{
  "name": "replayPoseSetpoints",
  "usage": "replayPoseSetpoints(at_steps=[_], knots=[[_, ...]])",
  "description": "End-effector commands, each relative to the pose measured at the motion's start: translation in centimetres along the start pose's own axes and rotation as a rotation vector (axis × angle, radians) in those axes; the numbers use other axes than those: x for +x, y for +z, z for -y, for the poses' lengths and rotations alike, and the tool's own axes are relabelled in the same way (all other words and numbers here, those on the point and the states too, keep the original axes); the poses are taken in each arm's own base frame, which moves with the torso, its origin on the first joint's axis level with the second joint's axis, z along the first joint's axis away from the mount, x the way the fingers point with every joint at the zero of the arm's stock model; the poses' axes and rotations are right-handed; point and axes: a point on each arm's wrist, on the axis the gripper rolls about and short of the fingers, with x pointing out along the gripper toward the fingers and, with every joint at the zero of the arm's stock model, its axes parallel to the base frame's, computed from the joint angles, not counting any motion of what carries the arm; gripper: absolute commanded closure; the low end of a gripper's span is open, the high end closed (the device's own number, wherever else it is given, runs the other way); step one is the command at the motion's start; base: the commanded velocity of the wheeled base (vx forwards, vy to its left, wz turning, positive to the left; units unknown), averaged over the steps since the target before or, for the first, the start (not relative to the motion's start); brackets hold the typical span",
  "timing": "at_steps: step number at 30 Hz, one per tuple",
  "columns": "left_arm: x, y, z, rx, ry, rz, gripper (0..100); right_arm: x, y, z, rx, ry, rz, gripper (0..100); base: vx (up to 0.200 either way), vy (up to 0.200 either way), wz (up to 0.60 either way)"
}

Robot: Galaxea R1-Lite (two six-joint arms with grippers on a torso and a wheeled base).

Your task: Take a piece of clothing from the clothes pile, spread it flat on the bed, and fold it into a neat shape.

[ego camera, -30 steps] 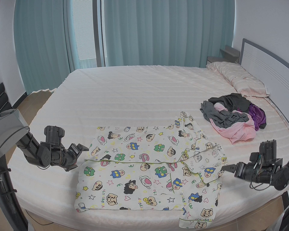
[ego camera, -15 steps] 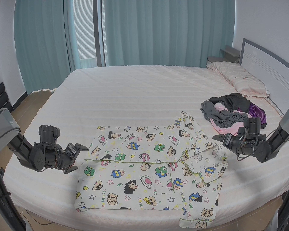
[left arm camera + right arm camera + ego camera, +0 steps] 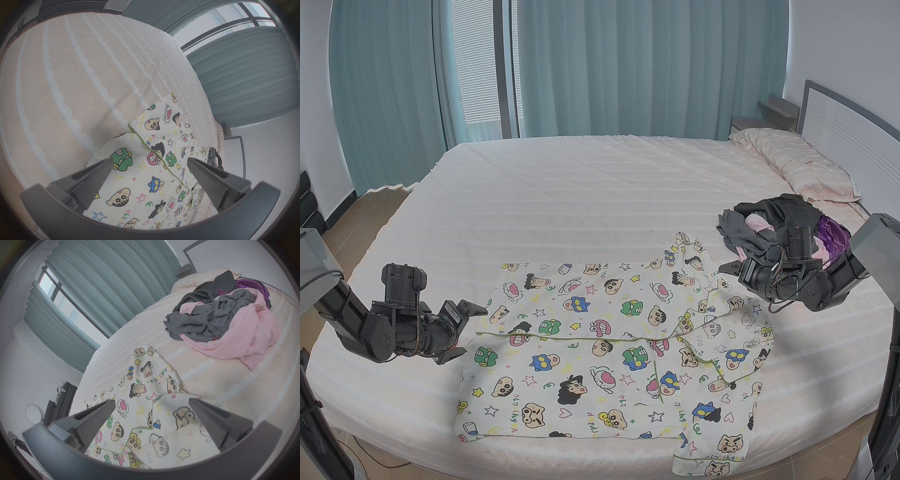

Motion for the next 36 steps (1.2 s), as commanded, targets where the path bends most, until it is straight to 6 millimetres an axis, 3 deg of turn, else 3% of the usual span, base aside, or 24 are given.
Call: replayPoseSetpoints(at_steps=[1, 10, 18, 36], knots=[[0.0, -0.4, -0.4, 0.0, 0.002, -0.003, 0, 1.9, 0.3, -0.3, -0.002, 0.011, -0.001, 0, 0.0, 0.0, 0.0], [0.1, -0.4, 0.0, -0.048, -0.025, 0.004, 0, 3.7, 0.7, -1.0, -0.007, 0.014, -0.017, 0, 0.0, 0.0, 0.0], [0.3, -0.9, 0.3, -0.034, -0.025, -0.002, 0, 5.2, 1.0, -0.9, -0.004, -0.001, -0.031, 0, 0.0, -0.15, 0.0], [0.5, -1.2, 0.3, -0.037, -0.02, -0.008, 0, 5.4, 1.0, -0.8, -0.004, -0.006, -0.032, 0, 0.0, 0.0, 0.0]])
